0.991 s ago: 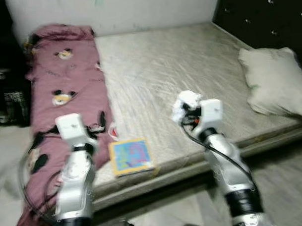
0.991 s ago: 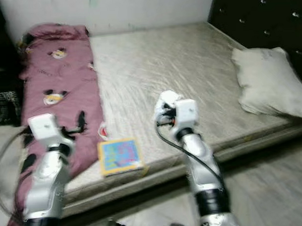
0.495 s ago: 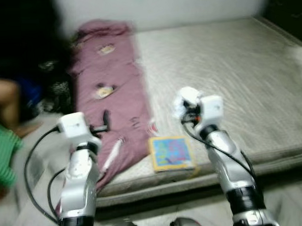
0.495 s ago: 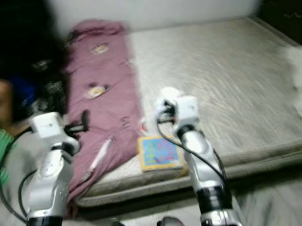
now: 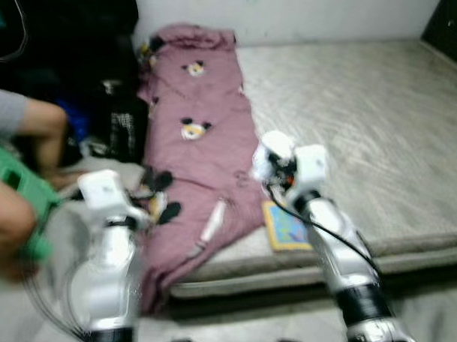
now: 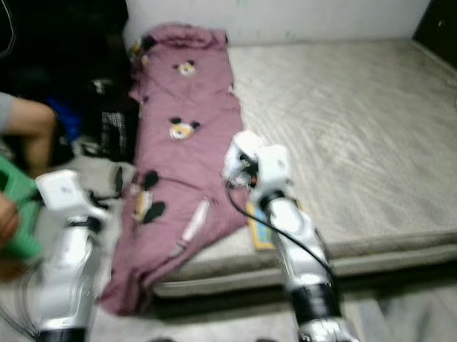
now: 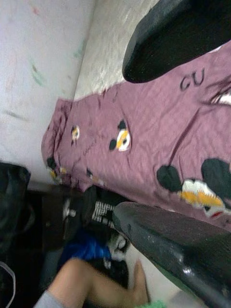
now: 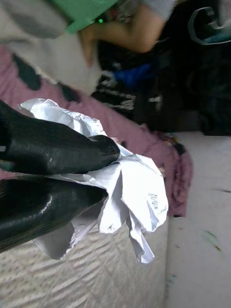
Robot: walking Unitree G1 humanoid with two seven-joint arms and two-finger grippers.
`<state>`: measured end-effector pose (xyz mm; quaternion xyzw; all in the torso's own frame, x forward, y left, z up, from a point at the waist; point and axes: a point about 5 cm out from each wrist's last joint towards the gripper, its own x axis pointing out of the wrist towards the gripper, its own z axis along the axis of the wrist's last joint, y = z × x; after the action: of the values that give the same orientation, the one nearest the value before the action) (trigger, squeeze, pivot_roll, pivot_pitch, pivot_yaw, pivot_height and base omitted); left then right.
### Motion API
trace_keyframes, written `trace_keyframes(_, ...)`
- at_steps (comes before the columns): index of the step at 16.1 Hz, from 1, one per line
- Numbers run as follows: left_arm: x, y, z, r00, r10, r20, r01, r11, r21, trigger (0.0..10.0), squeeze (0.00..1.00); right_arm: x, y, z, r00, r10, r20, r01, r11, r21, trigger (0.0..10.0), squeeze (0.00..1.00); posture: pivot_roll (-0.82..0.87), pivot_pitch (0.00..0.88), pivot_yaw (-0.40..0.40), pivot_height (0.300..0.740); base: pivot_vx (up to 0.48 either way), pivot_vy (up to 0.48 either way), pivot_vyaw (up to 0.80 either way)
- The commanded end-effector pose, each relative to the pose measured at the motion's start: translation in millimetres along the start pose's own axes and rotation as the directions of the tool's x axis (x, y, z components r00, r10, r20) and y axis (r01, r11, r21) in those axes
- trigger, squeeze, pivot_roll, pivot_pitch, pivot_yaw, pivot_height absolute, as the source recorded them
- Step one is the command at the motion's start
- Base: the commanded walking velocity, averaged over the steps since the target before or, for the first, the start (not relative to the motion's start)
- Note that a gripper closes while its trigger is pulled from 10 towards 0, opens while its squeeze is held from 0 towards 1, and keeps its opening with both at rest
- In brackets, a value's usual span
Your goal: Clean up the room
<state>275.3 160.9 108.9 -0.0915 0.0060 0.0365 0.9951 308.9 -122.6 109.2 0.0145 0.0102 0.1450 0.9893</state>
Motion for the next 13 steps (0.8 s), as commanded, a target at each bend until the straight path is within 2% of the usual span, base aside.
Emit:
trace_keyframes(1,0.6,2.6,1.5,1.000,0.002,0.002,-0.002,1.000,0.020,10.0,0.00,3.6,4.0,6.7,0.999,0.022,0.028,-0.021,1.000,-0.015,10.0,0.00,-0.08,0.000,0.000,0.740,0.000,0.000,0.80)
trace_keyframes(8,0.6,3.0,0.3,1.000,0.006,0.000,-0.006,0.999,0.034,10.0,0.00,4.0,6.8,6.7,0.999,0.042,0.032,-0.042,0.999,-0.024,10.0,0.00,-0.08,0.000,-0.003,0.740,0.000,0.000,0.80)
trace_keyframes(13,1.0,9.8,0.4,1.000,0.023,0.002,-0.023,0.995,0.101,10.0,0.00,6.8,9.8,9.7,0.997,0.054,0.050,-0.052,0.998,-0.024,10.0,0.00,-0.07,0.000,-0.005,0.740,0.000,0.000,0.80)
